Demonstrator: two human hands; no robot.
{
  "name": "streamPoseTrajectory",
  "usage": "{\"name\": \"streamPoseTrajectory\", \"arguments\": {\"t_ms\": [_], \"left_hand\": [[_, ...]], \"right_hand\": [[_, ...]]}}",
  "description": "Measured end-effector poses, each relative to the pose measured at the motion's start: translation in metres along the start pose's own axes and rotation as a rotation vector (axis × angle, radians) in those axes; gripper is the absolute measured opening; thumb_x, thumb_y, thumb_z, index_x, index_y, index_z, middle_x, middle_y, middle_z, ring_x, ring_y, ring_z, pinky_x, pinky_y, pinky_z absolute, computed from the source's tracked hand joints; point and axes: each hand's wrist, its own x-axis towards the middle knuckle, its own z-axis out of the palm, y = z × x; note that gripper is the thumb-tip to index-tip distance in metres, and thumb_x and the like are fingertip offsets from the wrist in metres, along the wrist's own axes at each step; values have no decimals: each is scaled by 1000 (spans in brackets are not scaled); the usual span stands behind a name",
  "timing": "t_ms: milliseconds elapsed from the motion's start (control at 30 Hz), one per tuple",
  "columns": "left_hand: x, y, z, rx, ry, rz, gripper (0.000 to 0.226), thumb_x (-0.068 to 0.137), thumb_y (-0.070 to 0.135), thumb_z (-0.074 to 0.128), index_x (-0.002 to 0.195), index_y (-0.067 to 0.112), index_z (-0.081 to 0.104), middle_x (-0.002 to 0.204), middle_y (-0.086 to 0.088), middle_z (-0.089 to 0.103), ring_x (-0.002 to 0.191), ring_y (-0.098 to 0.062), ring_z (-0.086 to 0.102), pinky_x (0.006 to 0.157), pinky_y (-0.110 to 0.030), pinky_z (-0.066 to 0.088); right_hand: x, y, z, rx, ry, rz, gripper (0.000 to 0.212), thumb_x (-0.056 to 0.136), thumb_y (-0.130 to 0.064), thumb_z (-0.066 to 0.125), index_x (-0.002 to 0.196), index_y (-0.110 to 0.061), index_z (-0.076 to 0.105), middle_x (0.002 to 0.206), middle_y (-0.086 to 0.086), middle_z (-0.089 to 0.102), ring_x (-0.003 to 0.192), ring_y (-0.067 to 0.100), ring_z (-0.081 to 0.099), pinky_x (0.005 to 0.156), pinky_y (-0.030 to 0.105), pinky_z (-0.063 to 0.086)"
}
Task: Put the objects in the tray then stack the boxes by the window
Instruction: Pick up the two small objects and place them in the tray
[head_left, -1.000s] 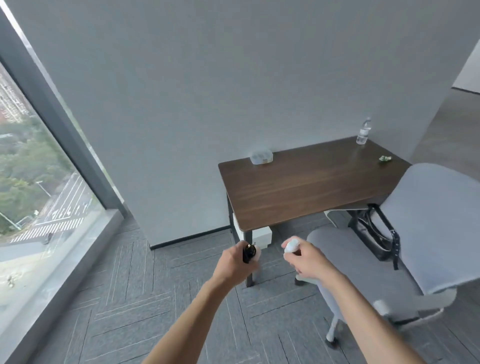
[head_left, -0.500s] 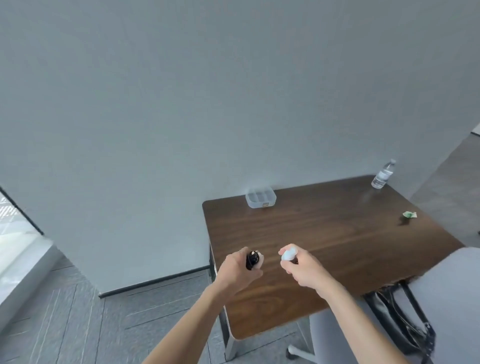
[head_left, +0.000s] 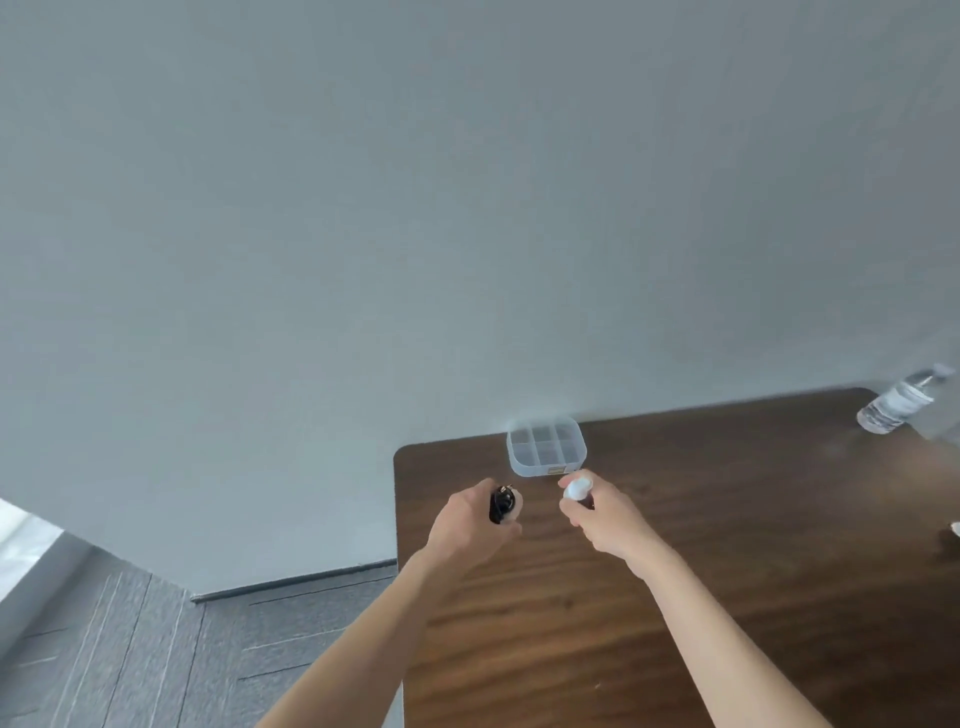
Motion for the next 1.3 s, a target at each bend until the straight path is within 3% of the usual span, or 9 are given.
{"name": "streamPoseTrajectory", "arguments": {"t_ms": [267, 467, 533, 700, 833, 967, 1300], "left_hand": [[107, 36, 40, -39, 68, -222, 29, 75, 52, 58, 78, 24, 51, 74, 7, 64, 59, -13, 50, 60, -27, 47], [165, 36, 54, 38, 67, -300, 29, 79, 44, 57, 88, 17, 51, 87, -1, 68, 75, -24, 63, 66, -36, 53], [180, 36, 56, 57, 47, -293, 27, 78, 39, 60, 89, 16, 51, 87, -1, 67, 76, -23, 61, 66, -36, 53], [214, 34, 62, 175, 4, -263, 24, 78, 25, 63, 83, 14, 41, 80, -3, 53, 72, -25, 47, 60, -32, 41], [234, 28, 72, 262, -15, -255, 19, 80, 21, 64, 90, 15, 49, 98, -9, 49, 77, -28, 47, 66, -33, 44], [247, 21, 80, 316, -24, -256, 25, 84, 23, 66, 104, 13, 54, 109, -10, 47, 90, -29, 52, 71, -35, 46], [259, 6, 90, 363, 13, -199, 35, 85, 21, 72, 111, 10, 53, 117, -11, 47, 111, -26, 46, 83, -36, 49]], "right_hand": [[145, 18, -38, 21, -105, 24, 29, 92, -25, 53, 120, -28, 60, 91, -3, 63, 63, 9, 50, 60, 24, 41], [216, 23, -33, -28, -184, 31, 36, 93, -33, 50, 128, -33, 57, 95, -5, 61, 77, 14, 55, 70, 30, 47], [232, 20, -30, -65, -189, 2, 29, 96, -31, 48, 122, -26, 59, 103, 0, 64, 83, 16, 56, 75, 32, 49], [266, 18, -22, -114, -186, -15, 26, 98, -24, 48, 120, -14, 58, 117, 12, 65, 105, 32, 63, 63, 25, 42], [283, 20, -15, -134, -205, -17, 26, 98, -24, 51, 119, -10, 59, 116, 13, 66, 92, 25, 58, 65, 24, 40], [294, 27, -9, -143, -211, 7, 29, 98, -20, 52, 124, -8, 58, 118, 15, 66, 110, 31, 61, 78, 30, 41], [306, 41, -1, -182, -211, -7, 26, 100, -21, 51, 121, -8, 58, 112, 16, 67, 105, 33, 63, 85, 38, 50]]}}
